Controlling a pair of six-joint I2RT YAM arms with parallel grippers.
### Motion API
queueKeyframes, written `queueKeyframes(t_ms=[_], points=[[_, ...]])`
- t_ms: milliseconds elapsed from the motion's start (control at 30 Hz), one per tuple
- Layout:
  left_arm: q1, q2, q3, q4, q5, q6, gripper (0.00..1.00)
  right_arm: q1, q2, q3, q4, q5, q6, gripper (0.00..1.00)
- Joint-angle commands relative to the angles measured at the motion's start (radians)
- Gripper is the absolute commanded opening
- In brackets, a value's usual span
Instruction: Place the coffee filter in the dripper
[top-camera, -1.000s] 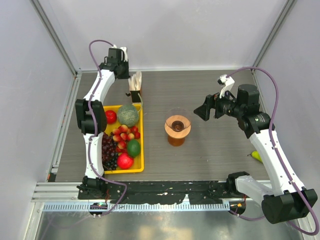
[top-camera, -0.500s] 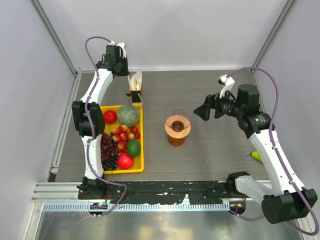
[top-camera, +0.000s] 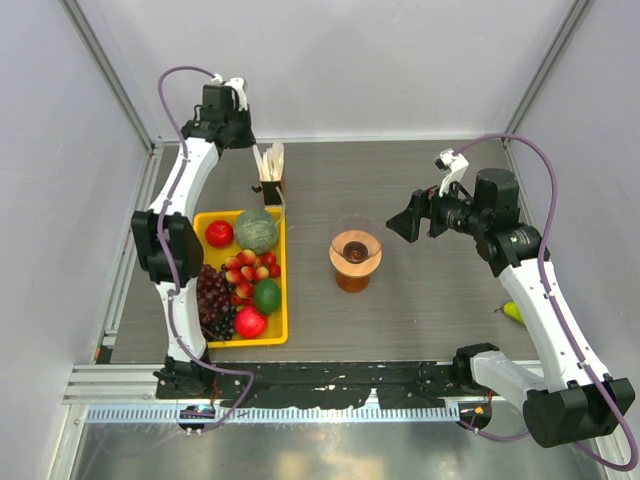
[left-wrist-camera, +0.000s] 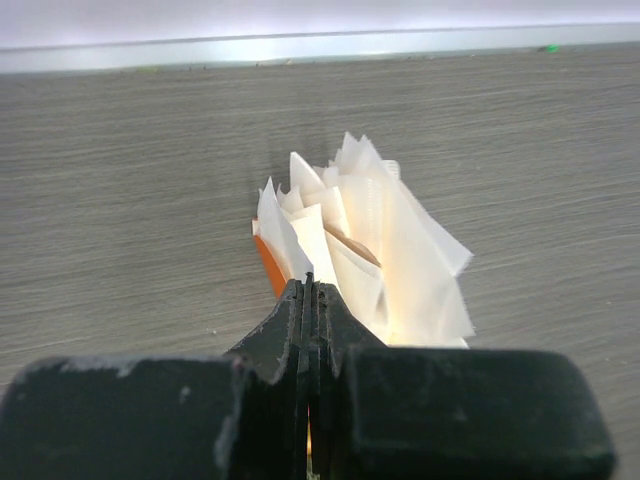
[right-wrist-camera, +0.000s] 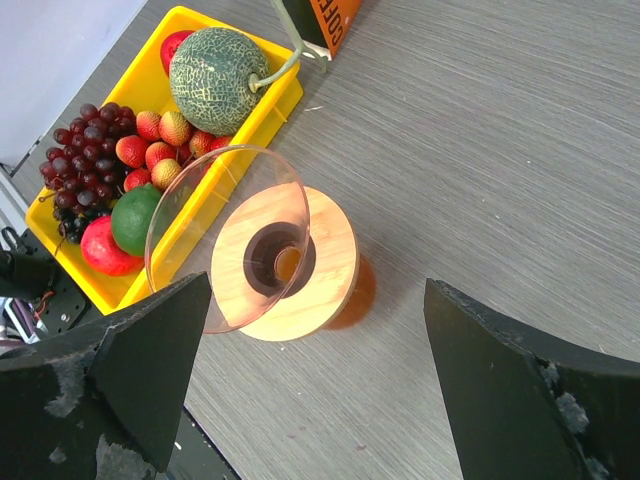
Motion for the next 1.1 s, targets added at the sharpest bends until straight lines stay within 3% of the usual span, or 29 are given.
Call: queueKeyframes(t_ms=[0, 433, 667, 1067], points=[[-0.005, -0.140, -0.016, 0.026, 0.041, 0.016, 0.00, -0.005, -0.023, 0.020, 0.050, -0.028, -0.002, 0.95], [-0.017, -0.314, -0.034, -0.080, 0.157, 0.057, 0.00, -0.005, -0.037, 0.077, 0.036, -0.091, -0.116, 1.00], [-0.035, -0.466, -0.126, -0.126, 0.220, 0.077, 0.00, -0.002, -0.027, 0.154, 0.010, -0.131, -0.198, 0.96], [-0.167, -0.721, -0.223, -0.233, 0.282, 0.117, 0.00, 0.067, -0.006, 0.290, -0.062, -0.225, -0.324, 0.95]])
